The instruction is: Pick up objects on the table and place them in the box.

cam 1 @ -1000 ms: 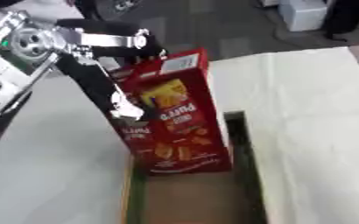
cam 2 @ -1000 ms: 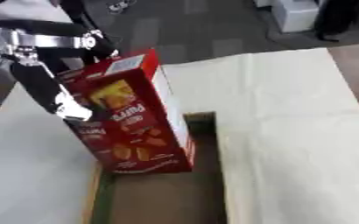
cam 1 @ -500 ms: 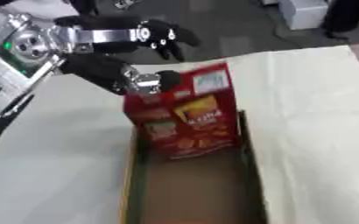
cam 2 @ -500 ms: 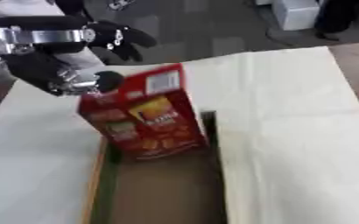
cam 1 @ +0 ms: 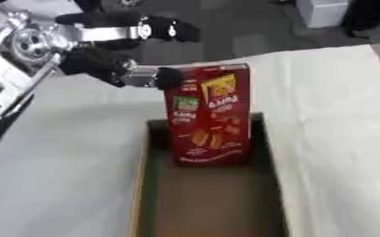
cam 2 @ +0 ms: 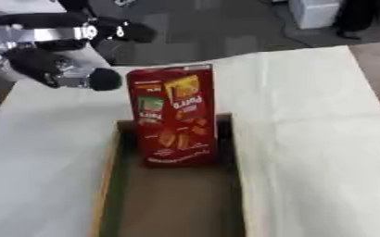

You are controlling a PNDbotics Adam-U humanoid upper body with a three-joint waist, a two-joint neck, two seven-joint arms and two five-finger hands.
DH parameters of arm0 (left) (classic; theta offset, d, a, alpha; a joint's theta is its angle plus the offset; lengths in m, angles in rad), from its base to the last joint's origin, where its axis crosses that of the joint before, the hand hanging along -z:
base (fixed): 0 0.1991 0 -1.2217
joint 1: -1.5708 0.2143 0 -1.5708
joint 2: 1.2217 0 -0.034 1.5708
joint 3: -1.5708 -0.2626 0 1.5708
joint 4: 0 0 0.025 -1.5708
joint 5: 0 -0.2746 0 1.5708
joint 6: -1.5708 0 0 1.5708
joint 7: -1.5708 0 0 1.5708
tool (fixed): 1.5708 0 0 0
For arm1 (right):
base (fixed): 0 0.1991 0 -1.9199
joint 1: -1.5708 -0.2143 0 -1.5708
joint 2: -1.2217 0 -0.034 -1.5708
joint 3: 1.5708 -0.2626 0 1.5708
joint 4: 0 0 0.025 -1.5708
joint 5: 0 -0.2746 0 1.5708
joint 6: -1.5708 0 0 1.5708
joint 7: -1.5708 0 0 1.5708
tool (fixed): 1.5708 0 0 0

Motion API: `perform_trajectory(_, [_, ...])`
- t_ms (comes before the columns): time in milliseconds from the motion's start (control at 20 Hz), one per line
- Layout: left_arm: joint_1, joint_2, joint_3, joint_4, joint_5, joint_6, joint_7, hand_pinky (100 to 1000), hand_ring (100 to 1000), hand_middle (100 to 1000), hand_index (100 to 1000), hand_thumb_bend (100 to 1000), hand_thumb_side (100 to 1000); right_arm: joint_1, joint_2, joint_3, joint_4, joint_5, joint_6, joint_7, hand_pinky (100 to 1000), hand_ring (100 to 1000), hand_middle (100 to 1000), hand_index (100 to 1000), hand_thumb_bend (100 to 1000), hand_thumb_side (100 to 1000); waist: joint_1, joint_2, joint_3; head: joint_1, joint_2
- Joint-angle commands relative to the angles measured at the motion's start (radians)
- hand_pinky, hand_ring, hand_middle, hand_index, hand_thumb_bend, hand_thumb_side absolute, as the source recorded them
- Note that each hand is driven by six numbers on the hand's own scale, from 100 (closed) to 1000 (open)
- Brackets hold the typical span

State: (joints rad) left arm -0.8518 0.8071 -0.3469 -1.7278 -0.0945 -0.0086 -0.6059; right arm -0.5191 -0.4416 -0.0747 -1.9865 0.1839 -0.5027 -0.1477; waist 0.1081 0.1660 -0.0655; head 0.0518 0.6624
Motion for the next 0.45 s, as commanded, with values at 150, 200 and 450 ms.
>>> perform_trajectory(150, [-0.005, 0.001, 0.08, 0.01, -0.025, -0.043, 0.13, 946, 962, 1000, 1000, 224, 896, -0.014, -0.011, -0.007, -0.013, -0.004, -0.003, 0.003, 519, 726, 797, 788, 100, 656, -0.011, -0.009, 0.006, -0.007, -0.003])
perform_trajectory(200, [0.0, -0.002, 0.098, 0.006, -0.026, -0.063, 0.201, 935, 950, 988, 1000, 179, 869, -0.014, -0.011, -0.007, -0.013, -0.004, -0.003, 0.003, 519, 726, 797, 788, 100, 656, -0.013, -0.007, 0.006, -0.007, -0.004])
perform_trajectory(450, [0.039, -0.025, 0.199, -0.055, -0.074, -0.223, 0.633, 941, 942, 967, 1000, 124, 763, -0.017, -0.011, -0.007, -0.011, -0.005, -0.008, 0.004, 518, 727, 797, 788, 100, 656, -0.023, 0.001, 0.008, -0.012, -0.009])
